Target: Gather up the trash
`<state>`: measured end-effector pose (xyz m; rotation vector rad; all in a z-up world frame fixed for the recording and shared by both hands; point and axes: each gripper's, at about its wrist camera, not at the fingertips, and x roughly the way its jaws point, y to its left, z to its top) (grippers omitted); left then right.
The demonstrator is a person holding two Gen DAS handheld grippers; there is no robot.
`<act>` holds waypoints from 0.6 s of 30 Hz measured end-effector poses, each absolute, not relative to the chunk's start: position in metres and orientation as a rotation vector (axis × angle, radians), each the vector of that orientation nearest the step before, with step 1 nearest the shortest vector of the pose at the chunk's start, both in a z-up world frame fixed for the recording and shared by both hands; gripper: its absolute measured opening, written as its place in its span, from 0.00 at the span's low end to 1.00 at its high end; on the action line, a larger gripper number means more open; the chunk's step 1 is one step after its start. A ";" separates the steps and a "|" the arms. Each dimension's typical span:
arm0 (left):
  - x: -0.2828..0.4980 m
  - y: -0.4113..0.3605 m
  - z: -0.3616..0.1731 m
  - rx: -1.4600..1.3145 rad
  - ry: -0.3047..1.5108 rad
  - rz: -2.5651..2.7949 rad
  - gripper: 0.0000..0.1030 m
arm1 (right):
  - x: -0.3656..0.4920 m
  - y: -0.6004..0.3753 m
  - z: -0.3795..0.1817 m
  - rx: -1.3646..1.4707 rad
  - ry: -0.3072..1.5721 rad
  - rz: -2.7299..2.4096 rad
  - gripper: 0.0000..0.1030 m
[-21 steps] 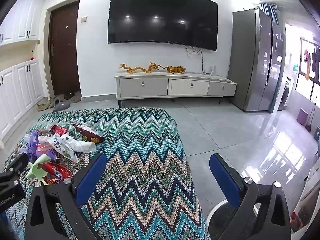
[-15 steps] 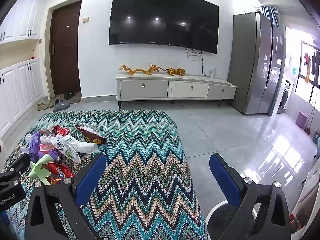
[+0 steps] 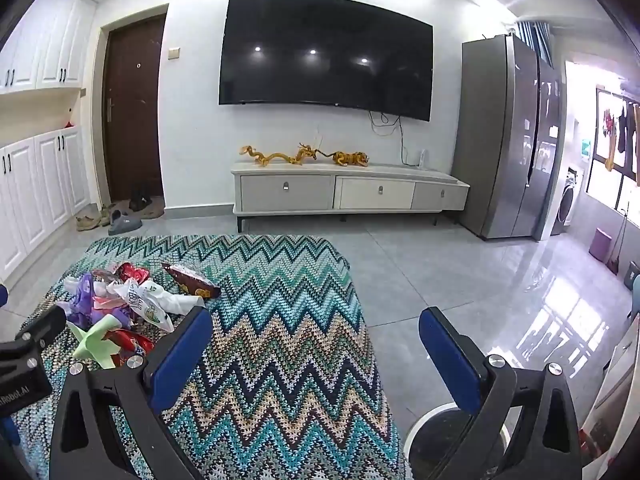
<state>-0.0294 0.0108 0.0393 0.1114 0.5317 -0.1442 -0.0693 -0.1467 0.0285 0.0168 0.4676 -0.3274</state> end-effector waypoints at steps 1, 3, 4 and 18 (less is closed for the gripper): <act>-0.031 0.010 0.042 0.112 0.523 -0.147 1.00 | -0.072 -0.147 0.031 0.019 0.462 -0.329 1.00; -0.036 0.008 0.048 0.118 0.501 -0.147 1.00 | -0.077 -0.148 0.034 0.023 0.450 -0.332 1.00; -0.038 0.007 0.050 0.120 0.496 -0.147 1.00 | -0.079 -0.148 0.036 0.025 0.443 -0.334 1.00; -0.075 0.011 0.069 0.114 0.401 -0.096 1.00 | -0.120 -0.154 0.061 0.059 0.344 -0.343 1.00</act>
